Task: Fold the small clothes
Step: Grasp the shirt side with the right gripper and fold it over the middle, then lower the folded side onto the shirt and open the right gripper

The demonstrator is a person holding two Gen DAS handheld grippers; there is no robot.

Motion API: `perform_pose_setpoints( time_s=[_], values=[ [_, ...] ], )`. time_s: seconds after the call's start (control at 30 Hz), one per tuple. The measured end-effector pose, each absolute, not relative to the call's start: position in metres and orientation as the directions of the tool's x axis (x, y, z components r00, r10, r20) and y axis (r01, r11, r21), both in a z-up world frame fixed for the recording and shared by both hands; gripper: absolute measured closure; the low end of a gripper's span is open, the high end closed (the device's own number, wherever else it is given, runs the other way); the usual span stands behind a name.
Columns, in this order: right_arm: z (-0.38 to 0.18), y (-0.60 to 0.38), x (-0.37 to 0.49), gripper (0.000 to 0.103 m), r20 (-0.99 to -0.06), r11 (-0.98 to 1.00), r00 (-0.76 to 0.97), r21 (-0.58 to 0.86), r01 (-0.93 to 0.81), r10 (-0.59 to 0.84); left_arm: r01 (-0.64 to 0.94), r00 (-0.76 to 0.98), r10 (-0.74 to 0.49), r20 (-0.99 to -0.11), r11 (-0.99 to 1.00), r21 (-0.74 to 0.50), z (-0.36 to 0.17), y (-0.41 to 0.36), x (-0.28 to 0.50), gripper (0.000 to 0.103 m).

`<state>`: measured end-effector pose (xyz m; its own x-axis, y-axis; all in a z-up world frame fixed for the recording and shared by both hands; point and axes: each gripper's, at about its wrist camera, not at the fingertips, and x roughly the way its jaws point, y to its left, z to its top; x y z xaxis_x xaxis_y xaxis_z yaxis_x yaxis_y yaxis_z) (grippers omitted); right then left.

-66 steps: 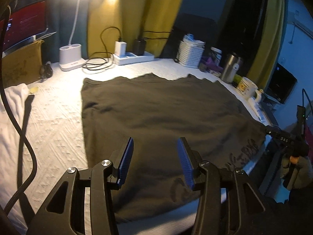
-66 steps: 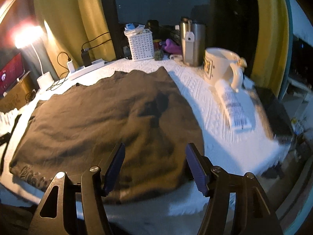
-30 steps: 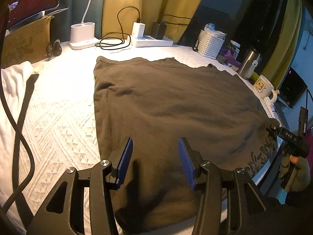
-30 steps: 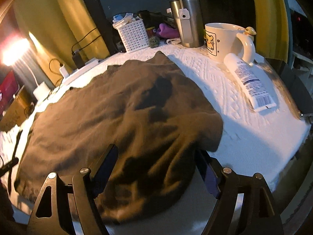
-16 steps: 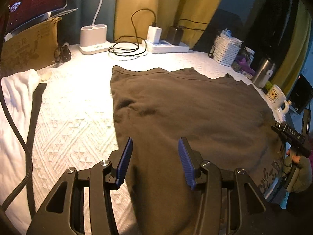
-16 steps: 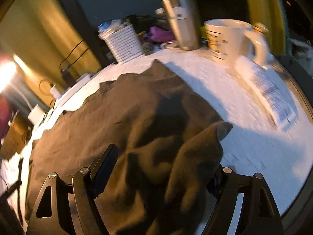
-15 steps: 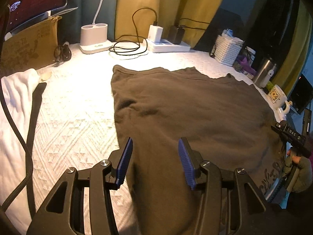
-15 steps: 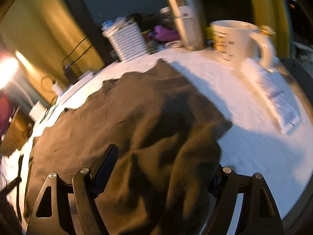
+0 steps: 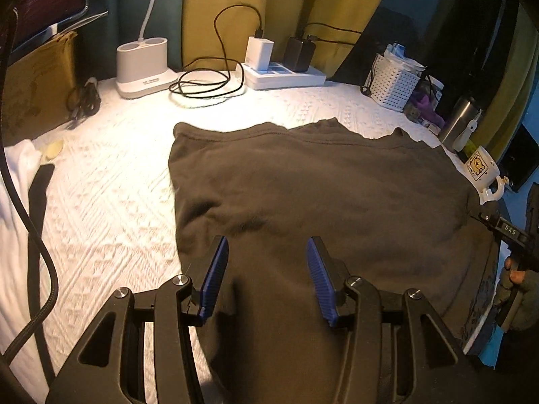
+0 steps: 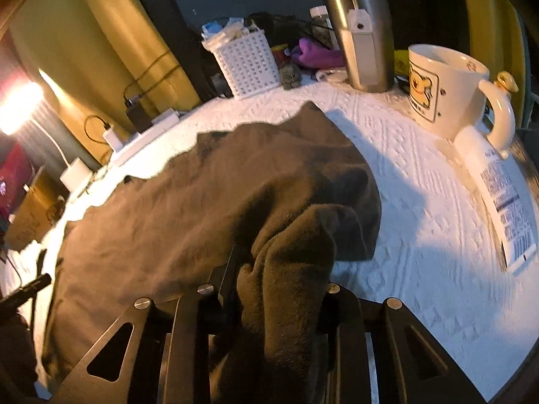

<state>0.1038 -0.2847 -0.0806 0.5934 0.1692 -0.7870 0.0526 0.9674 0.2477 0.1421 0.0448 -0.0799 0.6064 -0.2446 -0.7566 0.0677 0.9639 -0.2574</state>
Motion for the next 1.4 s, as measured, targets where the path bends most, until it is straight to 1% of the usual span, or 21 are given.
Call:
perform_pose_setpoints(
  time_s=[0.4, 0.7, 0.97, 1.2, 1.4],
  values=[
    [-0.037, -0.245, 0.126, 0.076, -0.745, 0.976, 0.638, 0.210, -0.054, 0.196, 0.046, 0.636, -0.253, -0.729, 0.955, -0.292, -0.079, 0.064, 0.144, 0.054],
    [-0.018, -0.177, 0.134, 0.077, -0.729, 0.966, 0.635, 0.161, -0.203, 0.255, 0.025, 0.681, -0.259, -0.685, 0.943, -0.331, -0.078, 0.089, 0.133, 0.054],
    [-0.025, -0.087, 0.130, 0.077, -0.741, 0.908, 0.562, 0.155, -0.389, 0.367, 0.033, 0.691, -0.271, -0.670, 0.938, -0.345, -0.082, 0.105, 0.117, 0.054],
    [-0.044, -0.018, 0.112, 0.078, -0.783, 0.836, 0.456, 0.143, -0.529, 0.423, 0.013, 0.713, -0.262, -0.650, 0.932, -0.362, -0.082, 0.120, 0.103, 0.054],
    [-0.064, 0.019, 0.095, 0.078, -0.816, 0.784, 0.367, 0.160, -0.600, 0.448, 0.008, 0.718, -0.260, -0.646, 0.930, -0.367, -0.086, 0.128, 0.092, 0.054]
  ],
)
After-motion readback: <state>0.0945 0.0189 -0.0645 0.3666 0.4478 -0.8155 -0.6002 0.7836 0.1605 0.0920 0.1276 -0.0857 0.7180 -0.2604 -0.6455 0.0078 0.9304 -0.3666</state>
